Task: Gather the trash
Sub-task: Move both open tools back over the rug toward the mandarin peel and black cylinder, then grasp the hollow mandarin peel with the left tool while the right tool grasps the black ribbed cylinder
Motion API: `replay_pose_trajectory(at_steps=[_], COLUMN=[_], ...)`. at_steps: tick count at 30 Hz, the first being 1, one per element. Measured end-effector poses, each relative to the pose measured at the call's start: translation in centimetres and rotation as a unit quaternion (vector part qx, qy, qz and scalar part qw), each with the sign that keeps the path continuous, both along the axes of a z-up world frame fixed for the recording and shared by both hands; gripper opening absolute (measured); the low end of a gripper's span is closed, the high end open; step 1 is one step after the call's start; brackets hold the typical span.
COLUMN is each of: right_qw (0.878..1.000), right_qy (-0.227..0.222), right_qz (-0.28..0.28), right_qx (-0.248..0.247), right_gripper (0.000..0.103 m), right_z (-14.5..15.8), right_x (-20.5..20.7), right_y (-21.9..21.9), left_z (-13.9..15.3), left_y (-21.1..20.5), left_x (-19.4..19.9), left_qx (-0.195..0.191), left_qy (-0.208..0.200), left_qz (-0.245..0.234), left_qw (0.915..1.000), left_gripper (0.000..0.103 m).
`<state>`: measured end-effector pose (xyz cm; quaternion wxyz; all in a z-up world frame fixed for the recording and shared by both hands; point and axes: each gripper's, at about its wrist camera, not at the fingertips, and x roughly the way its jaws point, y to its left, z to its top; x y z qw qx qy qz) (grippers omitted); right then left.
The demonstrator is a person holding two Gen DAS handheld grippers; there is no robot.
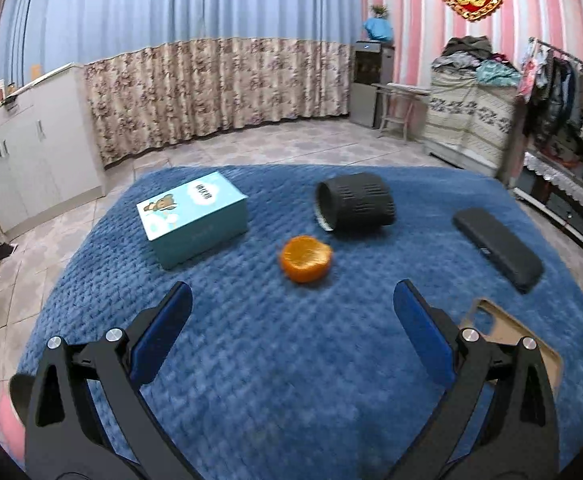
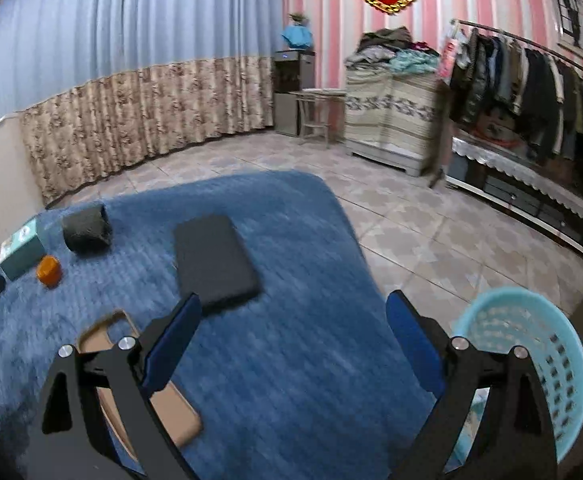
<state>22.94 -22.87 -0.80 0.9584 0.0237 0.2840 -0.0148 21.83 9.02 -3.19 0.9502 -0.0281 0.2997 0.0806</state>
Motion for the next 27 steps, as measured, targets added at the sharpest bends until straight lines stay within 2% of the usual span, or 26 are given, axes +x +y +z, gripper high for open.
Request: replay_pose_trajectory(at_steps=[4, 10, 12, 14, 16, 18, 20, 23, 27], right_qw=[1.000, 0.998, 0.998, 0.998, 0.998, 0.997, 0.997, 0.996, 0.993], right_qy=[0.004, 0.037, 0.047, 0.050, 0.051, 0.054, 0.054, 0.057, 0.051], right_qz=[0.018, 0.041, 0.042, 0.042, 0.043, 0.048, 0.053, 0.069, 0.102], right_qx=[0.016, 0.001, -0.003, -0.008, -0.015, -0.020, -0.024, -0.015, -0.009], right_gripper=[0.092, 0.092, 0.092, 0.092, 0.092, 0.092, 0.092, 0.092, 0.092], right_z=[-0.4, -3.3, -3.8, -4.0, -4.1, -4.2, -4.3, -4.3, -3.6], right_x=[3.1, 5.1, 5.3, 5.3, 5.3, 5.5, 5.6, 5.8, 6.4], right_y=[1.7, 4.1, 4.2, 4.4, 4.6, 4.8, 5.4, 6.6, 9.6], left_z=[-1.1, -3.0, -3.8, -4.9, -5.8, -5.9, -5.8, -5.6, -4.7], left_y=[1.0, 0.6, 0.3, 0.4, 0.8, 1.2, 1.4, 1.8, 3.7], left_x=[3.0, 8.1, 9.2, 10.4, 11.4, 11.6, 11.5, 10.8, 8.4], left_qx=[-0.011, 0.005, 0.008, 0.007, -0.010, -0.022, -0.029, -0.027, 0.004], left_qy=[0.014, 0.053, 0.072, 0.096, 0.124, 0.121, 0.117, 0.109, 0.089], left_qz=[0.011, 0.001, 0.000, -0.003, -0.009, -0.011, -0.018, -0.022, 0.013], left_qw=[0.9998, 0.9986, 0.9974, 0.9953, 0.9922, 0.9923, 0.9926, 0.9934, 0.9960], left_gripper=[0.097, 0.095, 0.090, 0.077, 0.064, 0.058, 0.043, 0.036, 0.035])
